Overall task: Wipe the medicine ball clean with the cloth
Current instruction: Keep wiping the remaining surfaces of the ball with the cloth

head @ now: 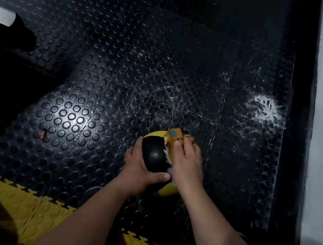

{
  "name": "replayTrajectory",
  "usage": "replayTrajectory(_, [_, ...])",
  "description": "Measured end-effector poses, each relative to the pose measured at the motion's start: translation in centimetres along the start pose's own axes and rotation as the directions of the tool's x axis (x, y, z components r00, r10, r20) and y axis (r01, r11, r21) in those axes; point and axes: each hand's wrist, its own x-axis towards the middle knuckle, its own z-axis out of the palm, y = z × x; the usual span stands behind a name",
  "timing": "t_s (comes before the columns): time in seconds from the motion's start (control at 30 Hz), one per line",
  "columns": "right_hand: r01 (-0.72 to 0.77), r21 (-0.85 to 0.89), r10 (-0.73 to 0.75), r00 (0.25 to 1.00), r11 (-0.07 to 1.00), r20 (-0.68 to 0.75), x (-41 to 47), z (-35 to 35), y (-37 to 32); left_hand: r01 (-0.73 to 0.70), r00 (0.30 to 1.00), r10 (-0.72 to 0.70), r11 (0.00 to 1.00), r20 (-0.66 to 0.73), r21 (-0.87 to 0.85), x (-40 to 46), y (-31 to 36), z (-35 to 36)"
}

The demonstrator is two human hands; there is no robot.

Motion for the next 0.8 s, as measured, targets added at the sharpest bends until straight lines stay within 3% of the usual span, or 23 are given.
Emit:
replayTrajectory(0.07, [-0.190, 0.262, 0.176, 0.981, 0.946, 0.078, 1.9, -0.9, 1.2, 0.001, 1.000, -0.001, 0.999, 0.013, 0.036, -0.3, 0.0, 0.4])
replayTrajectory(0.13, [-0.454, 0.401, 0.375, 0.889, 0.795, 0.263, 4.0, -1.8, 2.5, -0.015, 1.000, 0.015, 0.999, 0.021, 0.028, -0.5, -0.1, 0.5])
replayTrajectory(0.2, [-0.548, 0.466, 0.414, 0.834, 0.694, 0.364, 4.9, -2.1, 2.7, -0.039, 0.999, 0.039, 0.999, 0.014, -0.002, -1.0, -0.3, 0.2])
replayTrajectory(0.3, [-0.448, 0.543, 0.339, 0.894, 0.710, 0.295, 2.9, -2.2, 1.3, -0.073, 0.997, 0.074, 0.996, 0.036, -0.045, -1.6, -0.7, -0.8])
replayTrajectory(0.4, [-0.197, 0.586, 0.222, 0.975, 0.786, 0.029, -0.6, -2.6, 1.1, -0.049, 0.985, 0.052, 0.999, 0.167, -0.019, -0.8, -0.4, -2.5])
replayTrajectory(0.5, [-0.072, 0.409, 0.142, 0.980, 0.909, -0.143, -3.0, -1.7, 1.7, 0.092, 0.973, -0.092, 0.996, 0.211, 0.011, -0.4, 1.5, -2.9])
replayTrajectory(0.6, [-0.029, 0.171, 0.053, 0.989, 0.985, -0.138, -4.0, 0.1, 2.1, 0.102, 0.977, -0.137, 0.973, 0.164, 0.207, -1.2, 2.8, -1.4])
replayTrajectory(0.67, [-0.056, 0.173, 0.070, 0.995, 0.983, -0.077, -2.7, 0.2, 2.7, 0.106, 0.980, -0.139, 0.971, 0.143, 0.216, -1.3, 2.9, -0.5])
replayTrajectory(0.77, [-0.298, 0.358, 0.320, 0.948, 0.885, -0.001, 0.7, -1.7, 2.4, 0.084, 0.982, -0.122, 0.965, 0.142, 0.248, -1.2, 2.8, 0.6])
replayTrajectory(0.8, [-0.309, 0.344, 0.332, 0.943, 0.886, -0.008, 0.9, -2.0, 1.6, 0.076, 0.985, -0.111, 0.965, 0.130, 0.250, -1.2, 2.8, 1.0])
